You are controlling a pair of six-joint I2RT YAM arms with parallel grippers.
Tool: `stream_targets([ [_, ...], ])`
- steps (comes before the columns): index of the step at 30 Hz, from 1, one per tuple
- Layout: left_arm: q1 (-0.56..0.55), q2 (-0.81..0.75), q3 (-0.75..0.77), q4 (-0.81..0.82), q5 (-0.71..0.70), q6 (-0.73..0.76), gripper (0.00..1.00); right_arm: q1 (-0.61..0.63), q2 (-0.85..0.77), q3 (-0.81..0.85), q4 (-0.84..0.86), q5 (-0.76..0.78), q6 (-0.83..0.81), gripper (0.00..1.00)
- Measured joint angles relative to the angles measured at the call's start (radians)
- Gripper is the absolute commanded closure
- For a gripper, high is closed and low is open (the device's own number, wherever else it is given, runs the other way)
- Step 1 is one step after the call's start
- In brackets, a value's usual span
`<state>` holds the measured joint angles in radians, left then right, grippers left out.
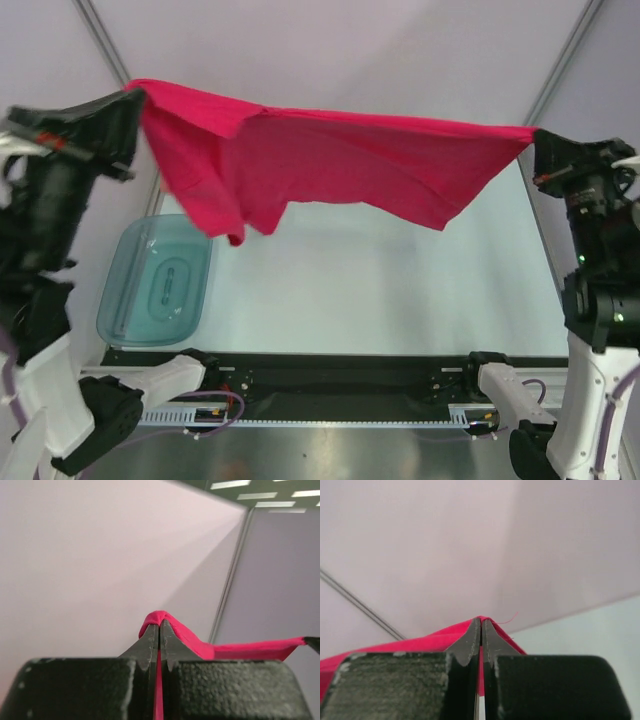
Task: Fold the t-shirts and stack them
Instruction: Flatten the tshirt out
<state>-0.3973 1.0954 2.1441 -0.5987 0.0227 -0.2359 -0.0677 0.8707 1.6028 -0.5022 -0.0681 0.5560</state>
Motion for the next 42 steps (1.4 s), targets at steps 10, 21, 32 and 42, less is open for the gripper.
stream_targets([
  [10, 0.0, -0.185, 0.055, 0.143, 0.072, 0.019, 1.0, 0.0, -0.126, 0.16, -0.03, -0.031, -0.026, 1.0],
  [21, 0.0, 0.011, -0.497, 0.412, -0.057, 0.063, 1.0, -0.003, -0.068, -0.332, 0.121, 0.052, -0.06, 1.0],
  [32, 0.0, 0.71, -0.721, 0.732, -0.133, 0.052, 1.0, -0.138, 0.548, -0.705, 0.586, 0.024, -0.092, 1.0],
  [42, -0.009, 1.102, -0.394, 0.753, -0.087, -0.007, 1.0, -0.286, 0.994, -0.508, 0.739, -0.142, -0.1, 1.0],
])
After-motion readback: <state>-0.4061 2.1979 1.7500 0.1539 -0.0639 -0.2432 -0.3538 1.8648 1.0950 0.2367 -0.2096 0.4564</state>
